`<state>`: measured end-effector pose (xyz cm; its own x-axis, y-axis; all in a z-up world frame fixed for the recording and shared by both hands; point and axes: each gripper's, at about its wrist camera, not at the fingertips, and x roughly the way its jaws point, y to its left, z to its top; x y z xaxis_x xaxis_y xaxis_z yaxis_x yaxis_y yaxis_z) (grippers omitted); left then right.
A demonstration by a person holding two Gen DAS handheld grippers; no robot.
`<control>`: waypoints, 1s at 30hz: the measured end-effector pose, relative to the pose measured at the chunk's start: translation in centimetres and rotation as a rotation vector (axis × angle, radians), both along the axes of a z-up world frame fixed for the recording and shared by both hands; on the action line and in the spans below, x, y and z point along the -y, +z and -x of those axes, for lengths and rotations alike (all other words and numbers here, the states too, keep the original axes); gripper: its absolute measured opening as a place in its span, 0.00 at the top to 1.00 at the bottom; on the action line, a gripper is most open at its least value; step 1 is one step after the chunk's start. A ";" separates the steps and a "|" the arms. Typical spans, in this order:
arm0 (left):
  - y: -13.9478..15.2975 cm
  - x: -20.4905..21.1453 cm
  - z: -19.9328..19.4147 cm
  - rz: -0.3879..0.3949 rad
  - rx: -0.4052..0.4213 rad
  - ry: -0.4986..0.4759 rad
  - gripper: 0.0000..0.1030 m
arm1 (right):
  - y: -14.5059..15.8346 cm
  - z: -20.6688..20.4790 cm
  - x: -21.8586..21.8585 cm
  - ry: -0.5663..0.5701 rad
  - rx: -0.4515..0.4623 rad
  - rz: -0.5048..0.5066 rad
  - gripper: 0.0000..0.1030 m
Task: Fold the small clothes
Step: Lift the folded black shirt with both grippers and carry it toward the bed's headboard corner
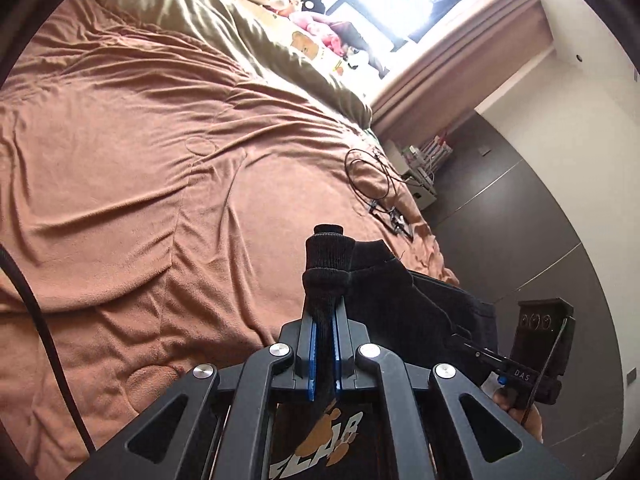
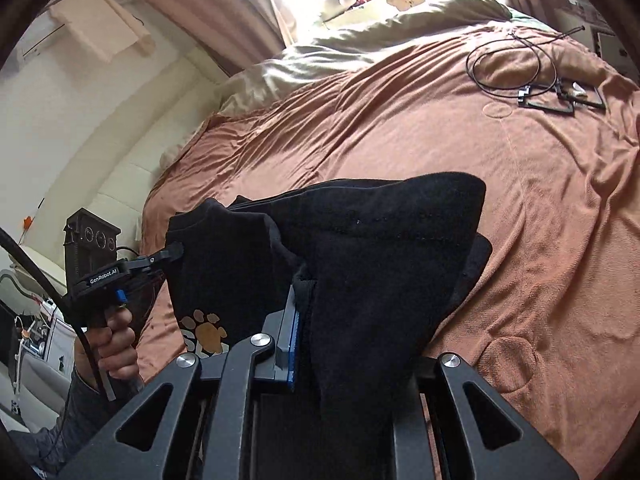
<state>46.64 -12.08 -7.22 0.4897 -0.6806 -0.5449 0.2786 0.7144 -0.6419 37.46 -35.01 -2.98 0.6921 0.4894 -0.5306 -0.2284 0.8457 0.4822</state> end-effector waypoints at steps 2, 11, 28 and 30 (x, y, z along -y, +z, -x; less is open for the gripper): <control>1.6 -0.3 1.1 0.007 0.029 0.004 0.95 | 1.3 2.1 -0.3 0.000 0.031 0.011 0.89; 8.9 -3.6 6.3 0.031 0.156 0.043 0.95 | 6.9 10.8 -2.7 0.004 0.163 0.064 0.89; 18.7 -13.9 15.2 0.055 0.350 0.181 0.95 | 11.3 17.6 -11.0 0.084 0.326 0.114 0.89; 19.2 -15.6 16.0 0.053 0.361 0.208 0.95 | 11.5 17.9 -12.5 0.115 0.335 0.121 0.89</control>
